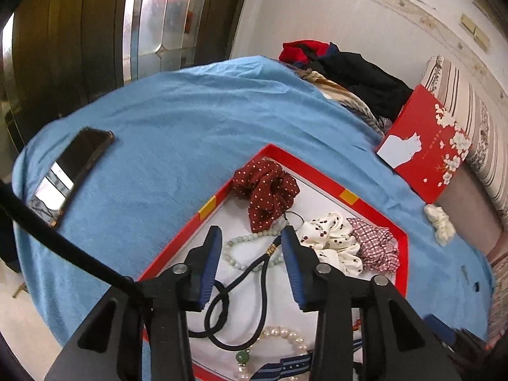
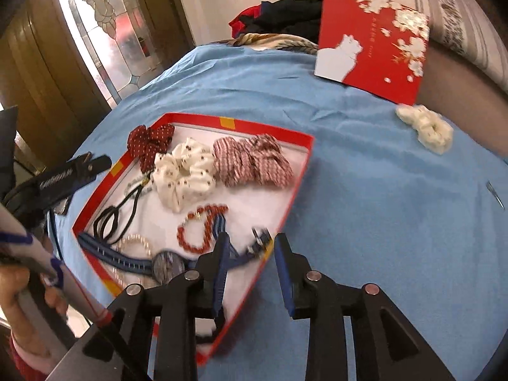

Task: Organize jewelry
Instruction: 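Carry red bead bracelet and black lanyard into the red tray and open both tools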

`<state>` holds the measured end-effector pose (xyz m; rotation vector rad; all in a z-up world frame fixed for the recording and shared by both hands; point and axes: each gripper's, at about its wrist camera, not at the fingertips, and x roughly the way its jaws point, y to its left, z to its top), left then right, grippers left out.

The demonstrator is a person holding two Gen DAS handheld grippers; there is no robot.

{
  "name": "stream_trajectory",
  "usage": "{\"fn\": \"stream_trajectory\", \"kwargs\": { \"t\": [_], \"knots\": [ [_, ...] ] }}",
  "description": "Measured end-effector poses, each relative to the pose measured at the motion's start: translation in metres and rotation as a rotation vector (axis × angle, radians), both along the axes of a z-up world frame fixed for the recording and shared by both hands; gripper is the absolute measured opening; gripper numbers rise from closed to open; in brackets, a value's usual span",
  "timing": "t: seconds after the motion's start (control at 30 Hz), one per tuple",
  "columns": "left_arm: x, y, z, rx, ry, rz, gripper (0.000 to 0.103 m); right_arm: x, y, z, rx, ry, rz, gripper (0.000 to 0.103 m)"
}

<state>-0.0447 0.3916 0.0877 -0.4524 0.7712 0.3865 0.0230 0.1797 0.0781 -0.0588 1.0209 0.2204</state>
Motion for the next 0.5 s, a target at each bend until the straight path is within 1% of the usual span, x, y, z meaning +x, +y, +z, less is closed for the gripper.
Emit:
{"fn": "stream_trajectory", "kwargs": {
  "t": [0.1,0.33,0.4,0.5],
  "knots": [
    [0.0,-0.006,0.001,0.027,0.004,-0.014,0.038,-0.019,-0.011,0.002,-0.03,-0.018,-0.008,0.039],
    [-0.001,-0.03,0.004,0.111,0.011,-0.06,0.038,-0.067,-0.035,0.003,-0.124,-0.039,-0.017,0.041],
    [-0.003,-0.038,0.005,0.126,0.011,-0.079,0.039,-0.08,-0.042,0.002,-0.139,-0.038,-0.027,0.044],
    [-0.006,-0.053,0.005,0.143,0.011,-0.115,0.041,-0.095,-0.055,0.002,-0.144,-0.03,-0.05,0.045]
  ]
}}
